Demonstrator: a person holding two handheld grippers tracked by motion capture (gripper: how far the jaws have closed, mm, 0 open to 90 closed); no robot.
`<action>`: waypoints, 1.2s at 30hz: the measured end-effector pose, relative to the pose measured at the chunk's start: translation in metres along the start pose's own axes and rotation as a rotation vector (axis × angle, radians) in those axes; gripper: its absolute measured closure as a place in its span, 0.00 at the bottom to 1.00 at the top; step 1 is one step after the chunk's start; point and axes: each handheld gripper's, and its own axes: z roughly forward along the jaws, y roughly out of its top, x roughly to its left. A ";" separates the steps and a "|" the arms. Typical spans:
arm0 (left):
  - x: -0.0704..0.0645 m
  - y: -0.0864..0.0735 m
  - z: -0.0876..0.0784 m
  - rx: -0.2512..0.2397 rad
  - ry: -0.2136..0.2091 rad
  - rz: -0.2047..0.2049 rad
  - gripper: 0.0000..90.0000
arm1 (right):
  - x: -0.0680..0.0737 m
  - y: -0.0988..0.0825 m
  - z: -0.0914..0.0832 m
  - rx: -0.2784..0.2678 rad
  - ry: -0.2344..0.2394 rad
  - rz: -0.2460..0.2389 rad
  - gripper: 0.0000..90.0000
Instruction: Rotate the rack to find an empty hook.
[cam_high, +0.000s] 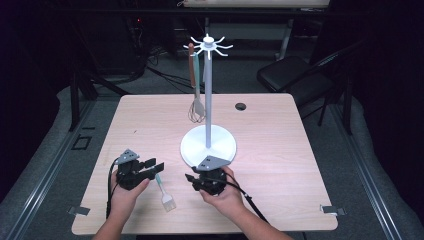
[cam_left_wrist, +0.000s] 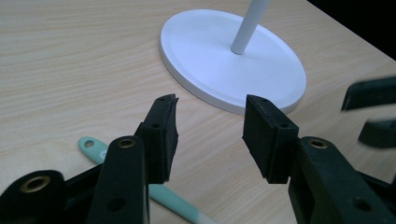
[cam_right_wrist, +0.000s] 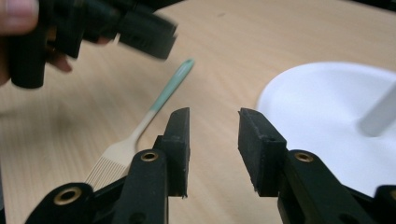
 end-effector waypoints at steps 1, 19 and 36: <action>0.000 0.000 0.000 -0.004 0.000 -0.005 0.61 | 0.003 -0.002 0.005 0.013 0.008 0.000 0.72; 0.007 -0.005 -0.015 -0.025 0.045 -0.016 0.61 | 0.037 -0.008 0.074 0.148 0.116 0.026 0.80; 0.009 -0.006 -0.019 -0.023 0.050 -0.019 0.61 | 0.059 -0.002 0.100 0.210 0.035 -0.036 0.87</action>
